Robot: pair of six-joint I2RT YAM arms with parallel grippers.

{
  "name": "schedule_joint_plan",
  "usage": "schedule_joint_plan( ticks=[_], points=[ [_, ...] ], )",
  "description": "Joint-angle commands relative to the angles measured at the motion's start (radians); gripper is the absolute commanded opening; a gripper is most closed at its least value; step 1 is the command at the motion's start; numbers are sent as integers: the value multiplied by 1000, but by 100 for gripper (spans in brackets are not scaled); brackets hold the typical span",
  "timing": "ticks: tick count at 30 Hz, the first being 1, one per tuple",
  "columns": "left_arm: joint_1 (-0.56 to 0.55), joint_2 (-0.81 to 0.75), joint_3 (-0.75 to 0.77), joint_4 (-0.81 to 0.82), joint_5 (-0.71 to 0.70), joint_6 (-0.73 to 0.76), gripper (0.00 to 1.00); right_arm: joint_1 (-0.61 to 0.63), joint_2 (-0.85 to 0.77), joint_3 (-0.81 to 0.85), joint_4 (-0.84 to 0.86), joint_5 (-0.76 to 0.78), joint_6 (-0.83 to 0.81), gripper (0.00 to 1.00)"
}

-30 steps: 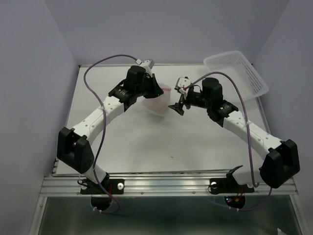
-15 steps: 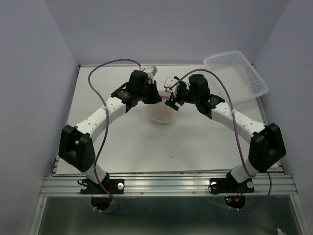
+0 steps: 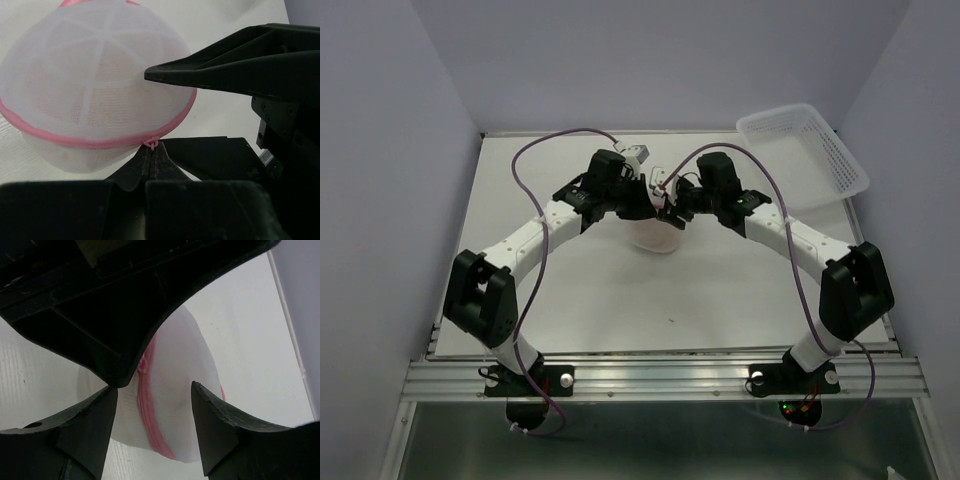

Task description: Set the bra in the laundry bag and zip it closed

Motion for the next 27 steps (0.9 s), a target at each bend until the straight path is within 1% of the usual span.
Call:
schedule_joint_plan(
  ticks=[1,2,4,5,8,11,15,22,25,27],
  points=[
    [-3,11,0,53,63,11,0,0,19,59,1,-23,14,62],
    [-5,9,-5,55,64,12,0,0,20,62,2,-19,14,47],
    [-5,4,-14,68,70,8,0,0,23,59,4,-12,11,36],
    [-5,0,-19,70,72,11,0,0,22,58,5,-12,10,23],
    [-3,-2,-28,72,52,12,0,0,17,49,11,-6,-2,13],
    [0,1,-42,56,3,8,0,0,11,36,17,31,-5,12],
    [21,6,-71,64,-19,-23,0,0,-27,-8,23,68,-75,11],
    [119,-2,-134,90,-20,-49,0,-34,-134,-117,45,19,-141,9],
    [162,3,-155,96,-17,-52,0,-44,-171,-174,63,-15,-143,9],
    [175,18,-152,89,-22,-55,0,-54,-199,-204,117,-22,-111,10]
  ],
)
